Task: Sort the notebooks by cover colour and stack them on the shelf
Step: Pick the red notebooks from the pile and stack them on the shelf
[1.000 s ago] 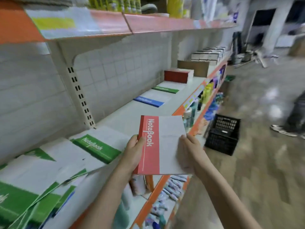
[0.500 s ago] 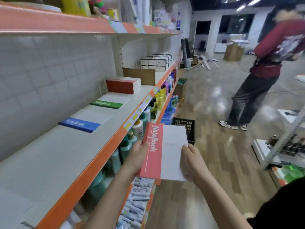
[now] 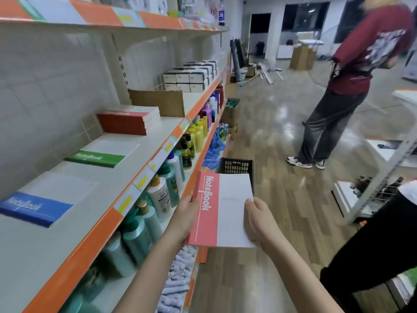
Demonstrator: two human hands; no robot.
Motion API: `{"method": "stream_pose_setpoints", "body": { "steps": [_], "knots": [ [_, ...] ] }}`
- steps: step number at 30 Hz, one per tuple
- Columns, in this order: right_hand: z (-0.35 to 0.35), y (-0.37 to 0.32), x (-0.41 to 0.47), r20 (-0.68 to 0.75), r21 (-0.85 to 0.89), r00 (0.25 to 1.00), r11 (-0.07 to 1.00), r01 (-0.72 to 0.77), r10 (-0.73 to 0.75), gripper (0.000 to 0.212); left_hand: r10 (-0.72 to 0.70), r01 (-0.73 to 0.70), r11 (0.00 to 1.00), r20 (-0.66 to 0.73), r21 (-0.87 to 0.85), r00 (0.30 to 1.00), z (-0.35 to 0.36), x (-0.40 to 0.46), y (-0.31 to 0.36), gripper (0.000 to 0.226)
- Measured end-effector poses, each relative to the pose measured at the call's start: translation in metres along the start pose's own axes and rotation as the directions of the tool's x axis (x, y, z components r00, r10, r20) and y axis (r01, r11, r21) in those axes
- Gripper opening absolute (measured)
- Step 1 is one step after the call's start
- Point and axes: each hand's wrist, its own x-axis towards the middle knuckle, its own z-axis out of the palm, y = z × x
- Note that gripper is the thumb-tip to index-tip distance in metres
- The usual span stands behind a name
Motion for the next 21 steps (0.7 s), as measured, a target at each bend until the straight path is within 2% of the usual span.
{"method": "stream_pose_setpoints", "body": {
  "steps": [6, 14, 21],
  "knots": [
    [0.002, -0.014, 0.086, -0.007, 0.031, 1.0, 0.999, -0.021, 0.021, 0.028, -0.002, 0.002, 1.0, 0.014, 0.018, 1.0, 0.012, 0.089, 0.017, 0.028],
    [0.026, -0.066, 0.217, 0.055, -0.004, 0.999, 1.0, 0.002, -0.002, 0.03, 0.004, -0.002, 0.999, -0.076, 0.033, 0.997, -0.003, 0.213, 0.063, 0.03],
    [0.054, -0.106, 0.29, 0.116, -0.023, 0.99, 0.997, 0.079, -0.076, 0.033, 0.038, -0.039, 0.999, -0.126, -0.003, 0.991, -0.028, 0.271, 0.099, 0.029]
  ]
}}
